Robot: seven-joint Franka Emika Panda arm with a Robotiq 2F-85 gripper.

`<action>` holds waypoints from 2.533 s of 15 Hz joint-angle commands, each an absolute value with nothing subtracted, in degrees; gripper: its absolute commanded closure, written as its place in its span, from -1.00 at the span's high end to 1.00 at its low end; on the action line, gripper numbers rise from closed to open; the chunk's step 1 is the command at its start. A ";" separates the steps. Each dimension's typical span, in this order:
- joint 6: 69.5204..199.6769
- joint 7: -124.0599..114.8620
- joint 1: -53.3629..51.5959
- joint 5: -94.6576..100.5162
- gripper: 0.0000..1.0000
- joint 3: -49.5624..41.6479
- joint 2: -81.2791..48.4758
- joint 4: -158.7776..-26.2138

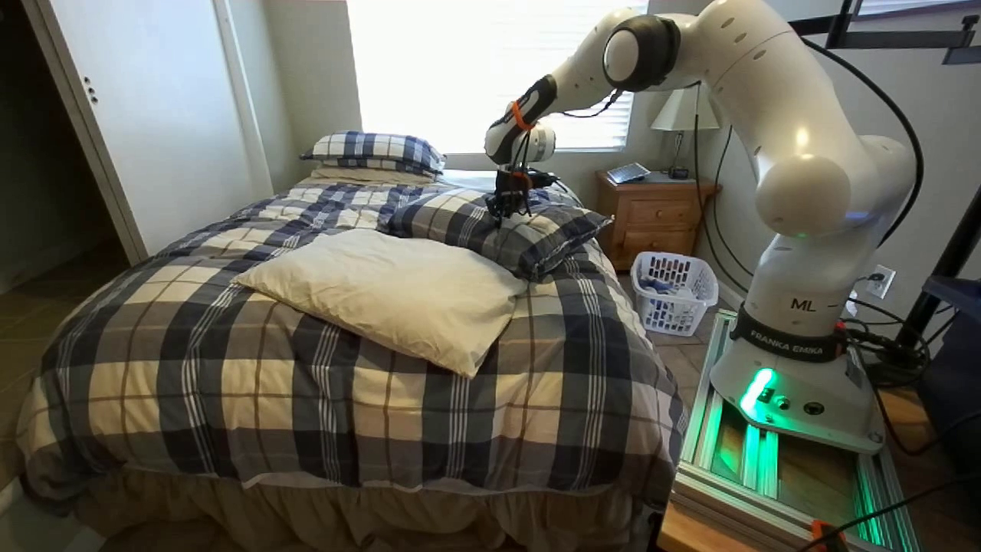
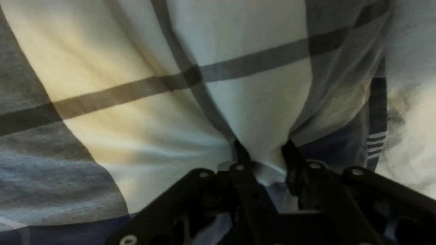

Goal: Pick up the checked black pillow and put it on top of the white pillow

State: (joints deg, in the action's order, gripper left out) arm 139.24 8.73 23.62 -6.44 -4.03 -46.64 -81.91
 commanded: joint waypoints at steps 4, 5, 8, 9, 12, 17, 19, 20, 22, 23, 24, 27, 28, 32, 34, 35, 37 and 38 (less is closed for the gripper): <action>134.02 9.22 26.17 -13.63 -1.00 -1.70 -41.82 -85.26; 132.48 9.71 26.50 -14.98 -0.98 -1.07 -40.49 -85.73; 125.99 8.99 26.15 -16.98 -0.98 -1.40 -37.55 -85.16; 125.28 9.13 25.72 -16.96 -0.98 -1.77 -36.48 -85.24; 124.22 9.50 23.93 -15.52 -0.98 -2.53 -32.10 -86.15; 122.86 9.56 20.83 -13.58 -0.98 -3.43 -26.97 -86.16; 122.57 9.66 19.46 -12.68 -0.98 -3.80 -25.39 -86.13; 122.46 9.73 18.90 -12.31 -0.98 -3.89 -24.76 -86.24; 122.22 10.10 17.56 -11.11 -0.98 -3.94 -23.19 -86.54; 122.23 10.36 16.96 -10.40 -0.98 -3.94 -22.78 -86.40; 121.95 10.64 16.32 -9.65 -0.98 -3.89 -22.30 -86.24; 121.86 11.83 14.47 -6.95 -0.98 -3.79 -21.03 -86.19; 122.13 12.29 13.64 -5.51 -0.98 -3.81 -20.39 -86.48; 122.97 15.12 10.83 0.21 -0.98 -3.58 -19.12 -86.82; 122.26 16.53 9.57 2.27 -0.98 -3.21 -18.53 -87.08; 122.35 16.78 8.73 3.62 -0.98 -3.19 -18.11 -87.40; 122.65 17.14 7.11 6.39 -0.98 -3.14 -17.47 -87.68; 122.84 17.15 6.31 7.87 -0.98 -3.12 -17.29 -87.50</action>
